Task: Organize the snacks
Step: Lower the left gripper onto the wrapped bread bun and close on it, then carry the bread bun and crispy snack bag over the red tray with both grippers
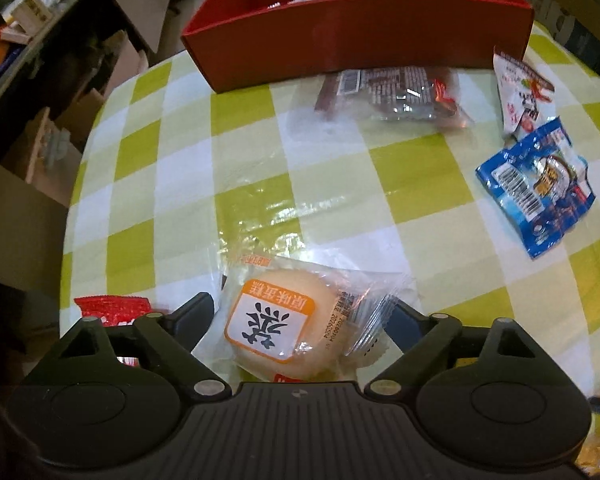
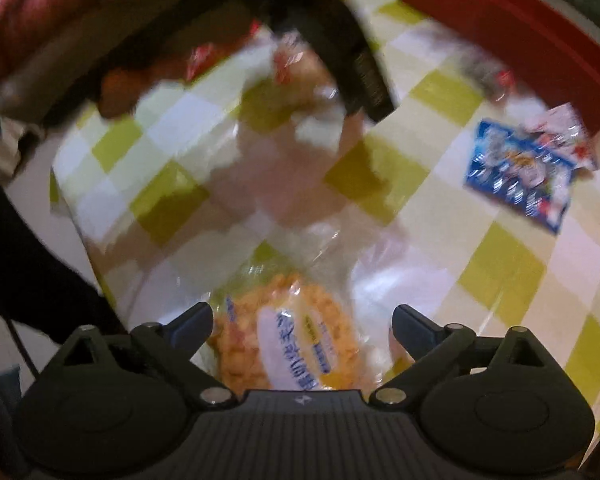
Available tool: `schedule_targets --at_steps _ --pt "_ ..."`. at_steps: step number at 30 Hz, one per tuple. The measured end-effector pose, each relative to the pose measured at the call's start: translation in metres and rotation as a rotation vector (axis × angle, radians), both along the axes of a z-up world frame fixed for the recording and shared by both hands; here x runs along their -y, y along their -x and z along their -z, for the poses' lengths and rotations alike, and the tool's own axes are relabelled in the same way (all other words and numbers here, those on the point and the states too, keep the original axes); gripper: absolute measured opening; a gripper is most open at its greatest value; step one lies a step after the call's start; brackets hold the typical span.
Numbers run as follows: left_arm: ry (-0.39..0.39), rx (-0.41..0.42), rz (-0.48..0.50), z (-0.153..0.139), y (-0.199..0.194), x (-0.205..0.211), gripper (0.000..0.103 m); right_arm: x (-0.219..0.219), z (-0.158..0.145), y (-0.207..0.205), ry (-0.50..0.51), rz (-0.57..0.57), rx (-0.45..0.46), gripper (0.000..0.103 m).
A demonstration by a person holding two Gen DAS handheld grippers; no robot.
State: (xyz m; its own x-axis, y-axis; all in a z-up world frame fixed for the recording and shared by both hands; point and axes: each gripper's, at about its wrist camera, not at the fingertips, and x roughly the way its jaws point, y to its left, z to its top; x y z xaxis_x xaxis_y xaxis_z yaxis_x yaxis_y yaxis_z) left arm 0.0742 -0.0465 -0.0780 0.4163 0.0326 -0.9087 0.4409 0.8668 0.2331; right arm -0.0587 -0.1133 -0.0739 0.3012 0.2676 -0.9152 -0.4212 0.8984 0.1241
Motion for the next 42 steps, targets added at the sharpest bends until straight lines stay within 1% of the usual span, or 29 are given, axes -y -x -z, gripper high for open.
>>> schedule_targets --at_steps 2,4,5,7,10,11,13,14,15,16,18,21,24,26,30,37,42 --pt "-0.001 -0.022 0.006 0.002 0.000 0.000 0.098 -0.001 0.000 0.004 -0.009 -0.008 -0.013 0.102" --pt "-0.008 -0.024 0.013 0.006 0.001 0.002 0.102 -0.011 0.005 0.006 -0.005 -0.053 -0.032 0.102" --pt "-0.019 -0.011 0.021 0.007 0.002 0.004 0.103 -0.017 0.010 0.008 0.012 -0.087 -0.048 0.103" --pt "-0.022 -0.005 0.027 0.007 0.002 0.007 0.103 -0.028 0.021 0.012 0.075 -0.132 -0.051 0.103" --pt "-0.011 -0.011 0.022 0.008 0.001 0.005 0.103 -0.034 0.027 0.016 0.123 -0.161 -0.015 0.103" --pt "-0.004 -0.018 0.020 0.008 0.000 0.003 0.103 -0.033 0.027 0.015 0.119 -0.152 -0.017 0.103" --pt "0.012 -0.025 0.010 0.009 -0.001 0.000 0.103 -0.028 0.022 0.012 0.112 -0.114 -0.010 0.092" --pt "0.015 -0.025 0.005 0.009 -0.001 -0.001 0.103 -0.025 0.020 0.011 0.116 -0.097 -0.003 0.084" --pt "0.014 -0.025 0.001 0.009 -0.001 0.000 0.102 -0.022 0.018 0.008 0.105 -0.082 -0.007 0.083" --pt "0.014 -0.025 -0.004 0.007 0.000 0.001 0.100 -0.020 0.018 0.007 0.093 -0.068 -0.014 0.083" --pt "0.003 -0.021 -0.005 0.004 0.002 0.003 0.089 -0.021 0.017 0.006 0.104 -0.074 -0.011 0.082" --pt "-0.003 -0.005 -0.006 -0.003 0.007 0.005 0.083 -0.020 0.015 0.004 0.102 -0.057 -0.012 0.082" --pt "0.018 0.000 -0.022 -0.010 0.011 0.003 0.078 -0.008 0.008 -0.001 0.097 0.003 0.009 0.082" --pt "0.034 -0.005 -0.035 -0.014 0.012 0.000 0.076 0.000 0.002 -0.005 0.082 0.041 0.025 0.082" --pt "0.033 -0.014 -0.052 -0.017 0.016 -0.003 0.076 0.014 -0.012 -0.014 0.053 0.098 0.059 0.082" --pt "0.037 -0.012 -0.062 -0.023 0.032 -0.008 0.073 0.018 -0.022 -0.020 0.031 0.136 0.086 0.082" --pt "0.053 0.009 -0.081 -0.031 0.042 -0.011 0.072 0.023 -0.028 -0.020 0.026 0.161 0.109 0.082"
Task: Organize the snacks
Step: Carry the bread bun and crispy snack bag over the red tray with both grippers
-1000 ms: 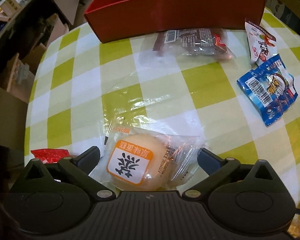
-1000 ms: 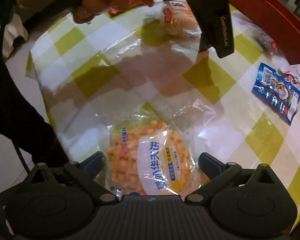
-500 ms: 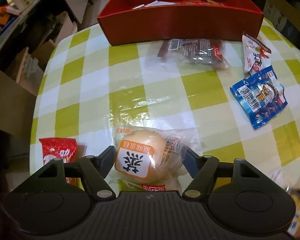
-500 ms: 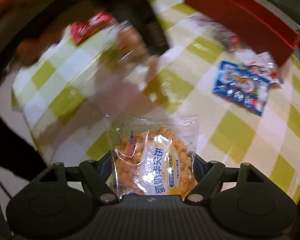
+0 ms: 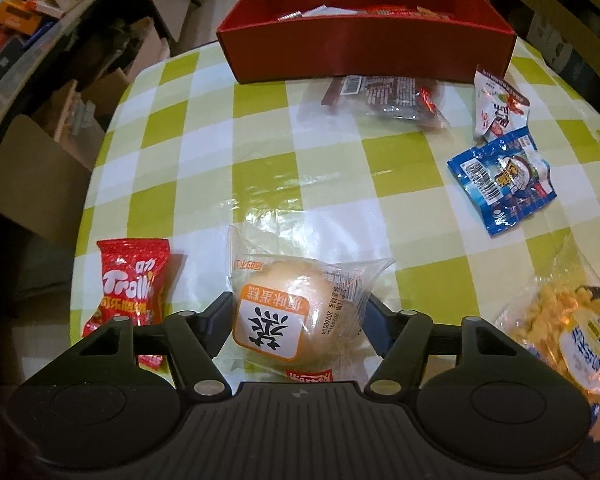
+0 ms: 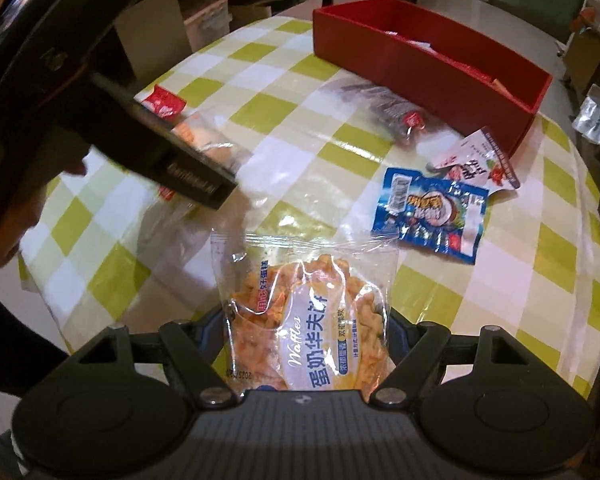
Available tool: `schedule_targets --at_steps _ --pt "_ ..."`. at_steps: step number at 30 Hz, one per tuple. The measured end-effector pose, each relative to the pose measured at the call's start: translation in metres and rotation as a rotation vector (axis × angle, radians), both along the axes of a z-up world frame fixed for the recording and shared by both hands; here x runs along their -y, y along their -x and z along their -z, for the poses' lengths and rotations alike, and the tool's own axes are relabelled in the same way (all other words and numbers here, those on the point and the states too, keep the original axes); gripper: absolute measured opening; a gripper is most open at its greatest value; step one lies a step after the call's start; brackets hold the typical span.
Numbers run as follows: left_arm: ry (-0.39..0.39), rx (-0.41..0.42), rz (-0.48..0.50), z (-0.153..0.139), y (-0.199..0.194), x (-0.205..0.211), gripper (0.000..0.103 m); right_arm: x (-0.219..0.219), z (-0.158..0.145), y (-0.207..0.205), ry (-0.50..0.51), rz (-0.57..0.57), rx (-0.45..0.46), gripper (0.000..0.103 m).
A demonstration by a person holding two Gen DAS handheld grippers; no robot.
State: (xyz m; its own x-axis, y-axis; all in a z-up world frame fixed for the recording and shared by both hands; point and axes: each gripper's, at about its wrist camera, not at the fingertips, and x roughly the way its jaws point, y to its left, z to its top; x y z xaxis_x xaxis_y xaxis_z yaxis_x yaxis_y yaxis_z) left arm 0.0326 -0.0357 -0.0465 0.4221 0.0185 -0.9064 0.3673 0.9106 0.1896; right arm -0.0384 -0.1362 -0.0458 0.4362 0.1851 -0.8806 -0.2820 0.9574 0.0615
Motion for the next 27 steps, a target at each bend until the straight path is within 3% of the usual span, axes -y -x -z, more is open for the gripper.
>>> schedule_targets --at_steps 12,27 --pt "0.029 0.068 -0.068 -0.022 0.007 0.000 0.072 0.021 -0.020 -0.016 -0.004 0.128 0.085 0.082" --pt "0.031 0.151 -0.108 -0.038 -0.001 0.001 0.072 0.032 -0.037 -0.031 0.020 0.200 0.167 0.082"
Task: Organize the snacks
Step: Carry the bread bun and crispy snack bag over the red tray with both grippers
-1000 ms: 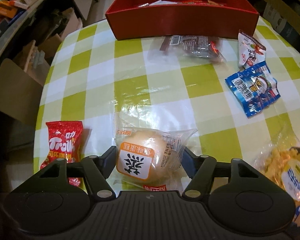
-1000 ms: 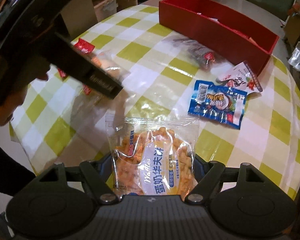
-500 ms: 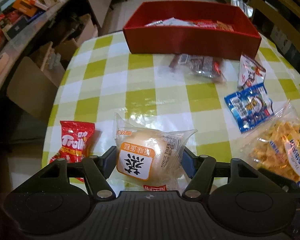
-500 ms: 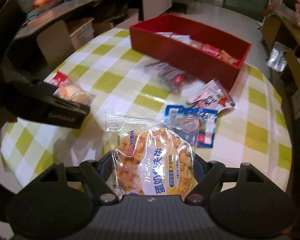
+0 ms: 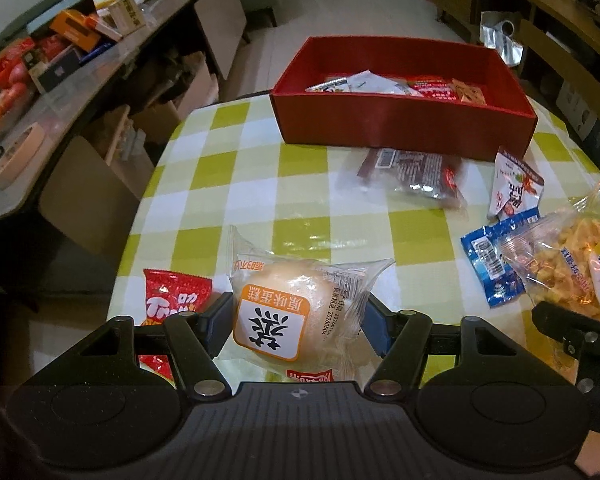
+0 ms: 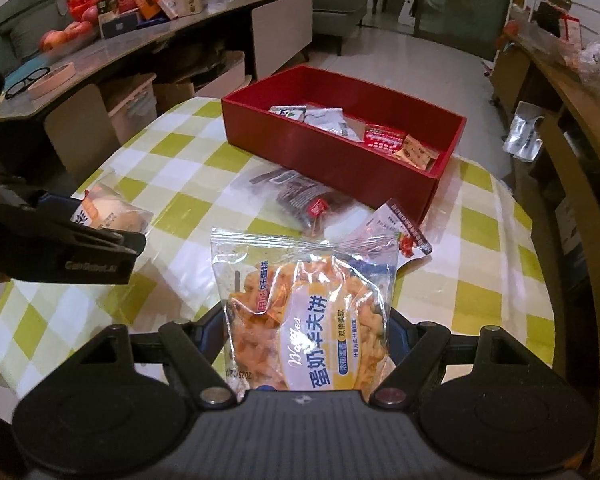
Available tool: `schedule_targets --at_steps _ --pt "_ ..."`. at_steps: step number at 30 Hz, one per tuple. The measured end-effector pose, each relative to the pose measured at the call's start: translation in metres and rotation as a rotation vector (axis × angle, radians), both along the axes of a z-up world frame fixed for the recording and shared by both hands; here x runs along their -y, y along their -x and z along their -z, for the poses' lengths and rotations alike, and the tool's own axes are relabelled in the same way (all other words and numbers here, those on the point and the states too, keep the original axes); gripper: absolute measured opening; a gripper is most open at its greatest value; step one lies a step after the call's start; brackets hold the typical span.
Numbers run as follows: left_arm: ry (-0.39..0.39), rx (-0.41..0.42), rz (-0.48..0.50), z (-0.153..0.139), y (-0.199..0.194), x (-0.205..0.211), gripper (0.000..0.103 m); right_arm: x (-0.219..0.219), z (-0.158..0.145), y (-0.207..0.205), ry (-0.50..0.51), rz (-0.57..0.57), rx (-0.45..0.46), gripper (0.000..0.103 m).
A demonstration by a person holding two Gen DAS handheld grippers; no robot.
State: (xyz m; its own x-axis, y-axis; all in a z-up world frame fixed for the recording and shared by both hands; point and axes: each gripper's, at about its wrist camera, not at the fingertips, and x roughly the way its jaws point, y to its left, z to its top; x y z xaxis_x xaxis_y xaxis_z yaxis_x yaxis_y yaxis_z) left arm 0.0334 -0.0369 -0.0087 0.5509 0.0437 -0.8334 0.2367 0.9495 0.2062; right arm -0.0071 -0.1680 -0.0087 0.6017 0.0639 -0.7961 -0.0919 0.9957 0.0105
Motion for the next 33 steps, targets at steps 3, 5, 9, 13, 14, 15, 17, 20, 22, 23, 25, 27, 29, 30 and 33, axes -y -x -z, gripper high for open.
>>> schedule_targets --at_steps 3,5,9,13,14,15,17,20,22,23,25,27,29,30,33 --pt "0.002 0.004 -0.004 -0.001 -0.003 0.002 0.072 0.002 -0.003 -0.002 0.001 0.007 0.013 0.082" --pt "0.005 0.008 -0.004 -0.002 -0.005 0.004 0.072 0.003 -0.005 -0.004 -0.001 0.010 0.021 0.082" --pt "0.011 0.022 -0.004 -0.006 -0.009 0.008 0.072 0.006 -0.009 -0.009 0.002 0.019 0.035 0.082" --pt "0.012 0.032 -0.001 -0.008 -0.015 0.013 0.072 0.010 -0.011 -0.015 0.002 0.031 0.047 0.082" --pt "0.013 0.033 -0.001 -0.009 -0.017 0.015 0.072 0.011 -0.011 -0.017 0.001 0.034 0.048 0.082" --pt "0.014 0.035 -0.002 -0.010 -0.018 0.016 0.072 0.012 -0.012 -0.019 0.000 0.038 0.051 0.082" --pt "0.016 0.042 0.000 -0.011 -0.022 0.020 0.072 0.014 -0.014 -0.022 -0.005 0.042 0.058 0.082" --pt "0.018 0.054 0.005 -0.014 -0.026 0.025 0.072 0.015 -0.016 -0.027 -0.003 0.043 0.070 0.082" --pt "0.015 0.060 0.009 -0.014 -0.031 0.030 0.072 0.017 -0.016 -0.031 -0.003 0.047 0.072 0.082" --pt "0.014 0.061 0.011 -0.013 -0.033 0.032 0.072 0.019 -0.016 -0.034 -0.003 0.048 0.072 0.082" --pt "0.013 0.059 0.012 -0.012 -0.040 0.037 0.071 0.023 -0.016 -0.040 -0.003 0.054 0.075 0.082" --pt "0.018 0.055 0.013 -0.011 -0.045 0.041 0.072 0.028 -0.017 -0.046 -0.008 0.062 0.080 0.082" --pt "0.023 0.054 0.014 -0.011 -0.053 0.046 0.072 0.034 -0.019 -0.056 -0.012 0.073 0.090 0.082" --pt "0.028 0.057 0.013 -0.012 -0.057 0.049 0.072 0.037 -0.020 -0.060 -0.012 0.078 0.095 0.082" --pt "0.042 0.066 0.007 -0.015 -0.070 0.055 0.072 0.045 -0.023 -0.076 -0.009 0.089 0.113 0.082"
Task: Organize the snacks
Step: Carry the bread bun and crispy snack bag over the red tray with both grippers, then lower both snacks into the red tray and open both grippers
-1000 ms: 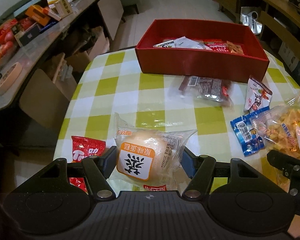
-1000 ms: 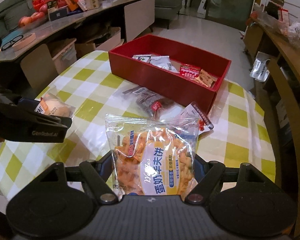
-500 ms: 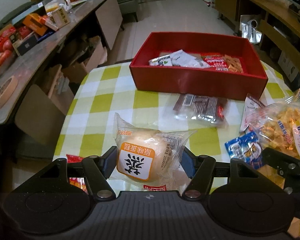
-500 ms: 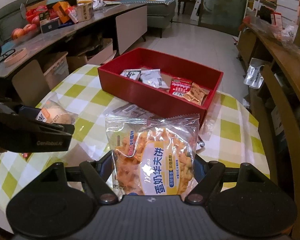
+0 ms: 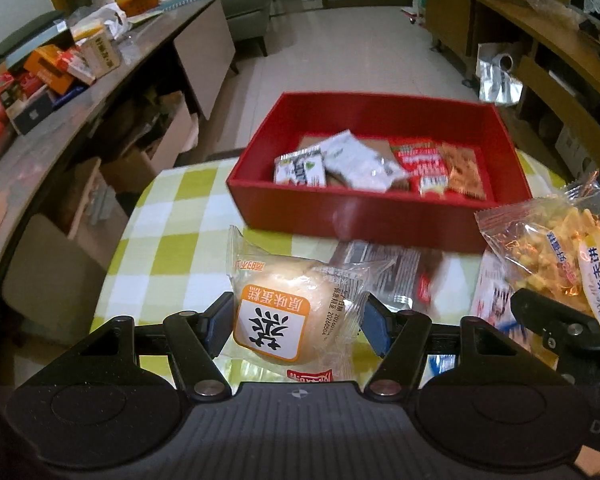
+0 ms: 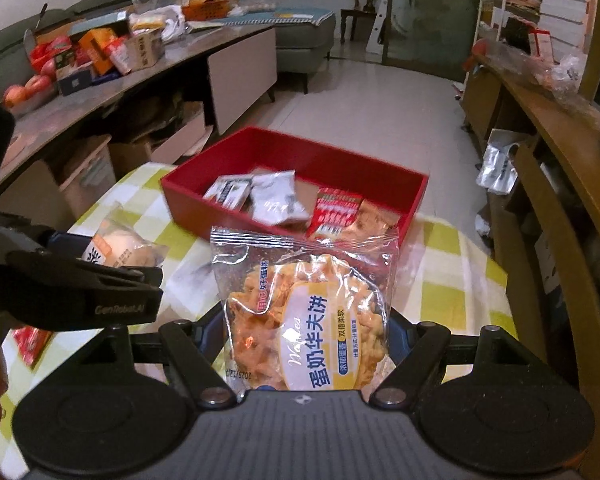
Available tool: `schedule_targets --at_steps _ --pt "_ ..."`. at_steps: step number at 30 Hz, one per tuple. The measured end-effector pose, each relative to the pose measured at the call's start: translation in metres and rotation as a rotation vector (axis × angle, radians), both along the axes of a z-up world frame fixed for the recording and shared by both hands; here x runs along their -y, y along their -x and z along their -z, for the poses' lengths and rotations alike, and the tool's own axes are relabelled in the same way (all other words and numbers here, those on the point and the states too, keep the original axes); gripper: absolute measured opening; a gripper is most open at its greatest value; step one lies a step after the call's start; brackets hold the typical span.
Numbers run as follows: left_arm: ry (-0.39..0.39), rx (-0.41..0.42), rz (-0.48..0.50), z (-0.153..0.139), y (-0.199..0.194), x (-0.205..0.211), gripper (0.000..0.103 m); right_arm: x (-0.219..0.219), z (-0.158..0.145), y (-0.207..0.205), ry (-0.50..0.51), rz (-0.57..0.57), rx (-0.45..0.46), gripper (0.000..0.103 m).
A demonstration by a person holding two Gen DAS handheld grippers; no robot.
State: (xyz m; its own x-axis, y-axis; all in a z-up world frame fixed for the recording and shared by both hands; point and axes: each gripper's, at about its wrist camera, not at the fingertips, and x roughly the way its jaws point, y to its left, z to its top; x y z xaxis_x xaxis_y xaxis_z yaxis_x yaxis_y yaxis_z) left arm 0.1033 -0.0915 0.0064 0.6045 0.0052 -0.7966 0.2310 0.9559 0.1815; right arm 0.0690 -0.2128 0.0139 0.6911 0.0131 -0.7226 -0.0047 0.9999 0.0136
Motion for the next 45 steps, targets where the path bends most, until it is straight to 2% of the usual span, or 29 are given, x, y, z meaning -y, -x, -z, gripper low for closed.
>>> schedule_targets --at_steps 8,11,18,22,29,32,38,45 --pt "0.035 0.027 -0.019 -0.010 -0.057 0.018 0.072 0.016 0.000 -0.062 0.003 0.018 0.047 0.082" --pt "0.017 0.064 -0.005 -0.013 -0.081 0.031 0.072 0.024 0.003 -0.091 0.024 0.031 0.059 0.082" --pt "-0.018 0.089 -0.004 0.007 -0.141 0.055 0.072 0.046 0.028 -0.154 -0.008 0.073 0.030 0.082" --pt "-0.062 0.088 -0.010 0.024 -0.157 0.058 0.076 0.047 0.043 -0.169 -0.006 0.054 0.006 0.085" --pt "-0.066 0.075 -0.024 0.026 -0.147 0.046 0.080 0.038 0.045 -0.160 0.031 0.039 -0.001 0.091" --pt "-0.056 0.079 -0.025 0.019 -0.136 0.042 0.083 0.036 0.038 -0.146 0.019 0.044 0.011 0.091" --pt "-0.053 0.071 -0.014 0.005 -0.109 0.034 0.084 0.026 0.018 -0.115 0.045 0.053 0.011 0.092" --pt "-0.039 0.048 -0.023 -0.005 -0.075 0.019 0.086 0.023 0.003 -0.074 0.011 0.081 -0.002 0.093"
